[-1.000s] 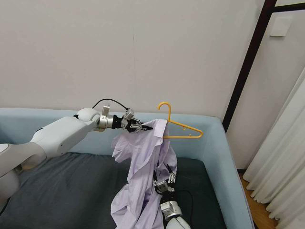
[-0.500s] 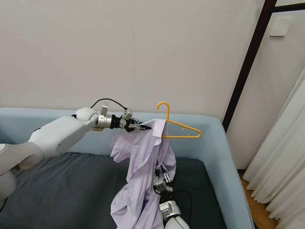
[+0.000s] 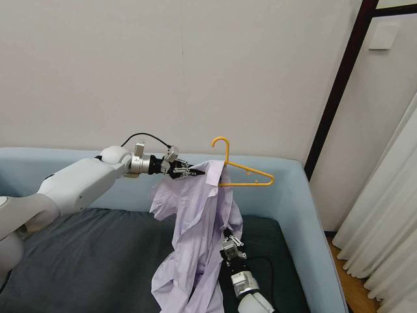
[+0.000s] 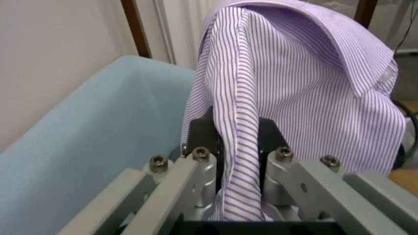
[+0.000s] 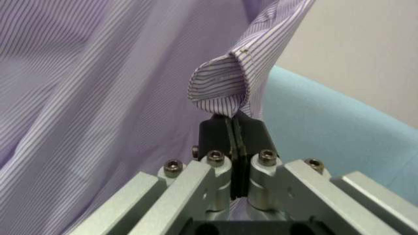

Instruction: Pick up the clothes from the sofa and hang them on the clothes hanger.

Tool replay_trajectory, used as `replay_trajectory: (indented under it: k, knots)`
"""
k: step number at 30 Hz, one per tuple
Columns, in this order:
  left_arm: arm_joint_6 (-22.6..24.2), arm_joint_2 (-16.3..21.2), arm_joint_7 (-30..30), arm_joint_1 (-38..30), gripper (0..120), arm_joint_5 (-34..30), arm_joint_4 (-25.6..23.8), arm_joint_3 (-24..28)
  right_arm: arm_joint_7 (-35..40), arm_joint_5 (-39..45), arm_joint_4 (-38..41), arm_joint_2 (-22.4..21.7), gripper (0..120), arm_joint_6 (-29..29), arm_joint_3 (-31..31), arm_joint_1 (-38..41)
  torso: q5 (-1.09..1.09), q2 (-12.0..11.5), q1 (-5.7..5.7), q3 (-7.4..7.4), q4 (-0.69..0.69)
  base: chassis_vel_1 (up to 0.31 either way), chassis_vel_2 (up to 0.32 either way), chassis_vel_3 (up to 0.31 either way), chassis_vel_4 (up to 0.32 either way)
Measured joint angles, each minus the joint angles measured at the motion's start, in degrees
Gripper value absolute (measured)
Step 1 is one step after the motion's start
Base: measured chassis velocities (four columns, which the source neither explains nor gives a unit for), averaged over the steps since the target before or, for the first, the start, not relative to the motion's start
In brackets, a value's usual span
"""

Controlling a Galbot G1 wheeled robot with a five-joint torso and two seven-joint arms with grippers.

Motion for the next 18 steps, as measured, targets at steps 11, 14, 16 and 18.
replay_trajectory:
  k: [11, 14, 16, 18]
  knots:
    - [-6.04, -0.86, 4.06, 0.35, 7, 4.49, 3.88, -1.86, -8.2, 15.92, 4.0, -7.29, 0, -1.82, 0.87, 3.16, 0.01, 0.0, 0.0, 0.0, 0.0, 0.0, 0.0, 0.0, 0.0]
    - [-7.49, -0.96, 4.3, 0.71, 7, 4.16, 4.32, -2.68, -9.91, 20.91, 4.15, -9.34, 0, -3.4, 1.08, 4.85, 0.0, 0.0, 0.0, 0.0, 0.0, 0.0, 0.0, 0.0, 0.0]
    - [-8.17, -0.89, 4.26, 1.0, 7, 3.45, 4.12, -3.04, -10.66, 22.95, 4.24, -10.02, 0, -3.94, 1.12, 5.51, 0.0, 0.0, 0.0, 0.0, 0.0, 0.0, 0.0, 0.0, 0.0]
    - [-8.95, -0.31, 4.16, 1.33, 7, 2.54, 3.07, -3.31, -12.25, 26.59, 4.26, -10.95, 0, -4.45, 1.3, 6.76, 0.0, 0.0, 0.0, 0.0, -0.01, 0.0, 0.0, 0.0, 0.0]
